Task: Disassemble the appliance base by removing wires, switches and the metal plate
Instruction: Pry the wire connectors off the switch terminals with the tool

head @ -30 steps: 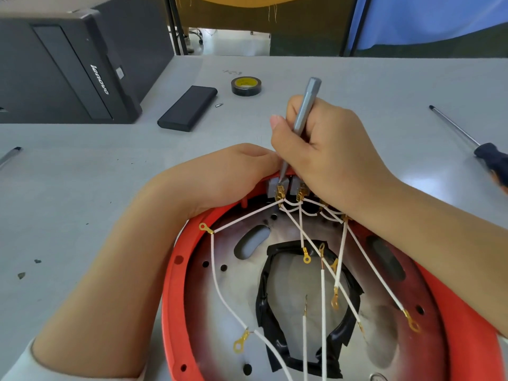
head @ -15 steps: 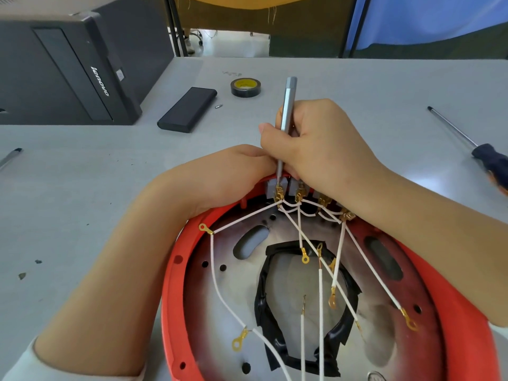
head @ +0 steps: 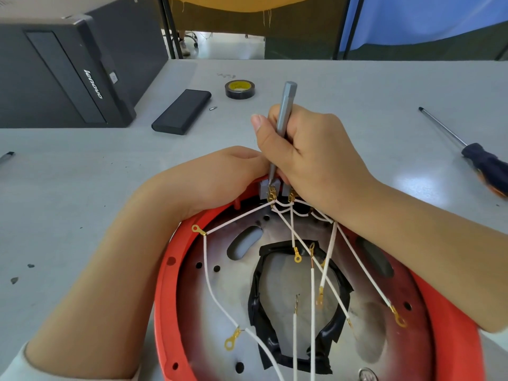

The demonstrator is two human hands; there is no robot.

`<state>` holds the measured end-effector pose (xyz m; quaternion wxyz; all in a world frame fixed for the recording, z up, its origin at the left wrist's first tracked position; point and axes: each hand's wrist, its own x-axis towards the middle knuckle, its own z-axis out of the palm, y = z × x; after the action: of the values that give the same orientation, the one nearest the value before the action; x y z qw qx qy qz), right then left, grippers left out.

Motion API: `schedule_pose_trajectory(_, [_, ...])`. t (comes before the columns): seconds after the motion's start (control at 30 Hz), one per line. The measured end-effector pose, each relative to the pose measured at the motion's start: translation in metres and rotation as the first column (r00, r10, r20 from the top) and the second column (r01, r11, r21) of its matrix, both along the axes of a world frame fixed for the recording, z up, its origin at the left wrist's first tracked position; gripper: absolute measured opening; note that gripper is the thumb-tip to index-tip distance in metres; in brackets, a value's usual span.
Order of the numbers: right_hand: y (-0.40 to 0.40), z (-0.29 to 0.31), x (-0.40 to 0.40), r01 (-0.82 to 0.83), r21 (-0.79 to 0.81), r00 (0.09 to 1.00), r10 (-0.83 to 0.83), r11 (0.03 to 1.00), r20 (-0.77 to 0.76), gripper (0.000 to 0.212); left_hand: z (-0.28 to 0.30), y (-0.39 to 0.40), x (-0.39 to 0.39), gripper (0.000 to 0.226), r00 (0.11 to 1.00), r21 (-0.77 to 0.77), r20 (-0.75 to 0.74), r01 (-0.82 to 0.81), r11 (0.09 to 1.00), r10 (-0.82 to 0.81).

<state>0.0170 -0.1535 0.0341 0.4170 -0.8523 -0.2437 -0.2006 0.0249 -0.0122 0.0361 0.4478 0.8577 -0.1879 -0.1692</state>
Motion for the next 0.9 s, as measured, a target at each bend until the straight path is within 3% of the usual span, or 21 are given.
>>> schedule_pose_trajectory(0.2, [0.0020, 0.0020, 0.0045, 0.019, 0.004, 0.998, -0.019, 1.000, -0.059, 0.041, 0.0013, -0.0008, -0.0007, 0.046, 1.000, 0.012, 0.006, 0.023, 1.000, -0.023])
schedule_pose_trajectory(0.37, [-0.0003, 0.0035, 0.0058, -0.035, 0.004, 0.995, 0.036, 0.999, -0.095, 0.040, -0.0003, 0.0000, 0.0016, 0.037, 1.000, 0.025, 0.003, 0.011, 1.000, -0.011])
schedule_pose_trajectory(0.6, [-0.0042, 0.0018, 0.0051, 0.015, 0.081, 0.998, -0.010, 0.997, -0.060, 0.041, -0.0027, 0.0004, 0.0037, 0.036, 1.000, 0.057, -0.010, -0.022, 0.998, 0.022])
schedule_pose_trajectory(0.9, [-0.0020, 0.0026, 0.0064, 0.065, 0.013, 0.993, -0.063, 0.998, -0.095, 0.040, -0.0036, 0.0007, 0.0061, 0.039, 1.000, 0.057, -0.002, -0.013, 0.998, 0.013])
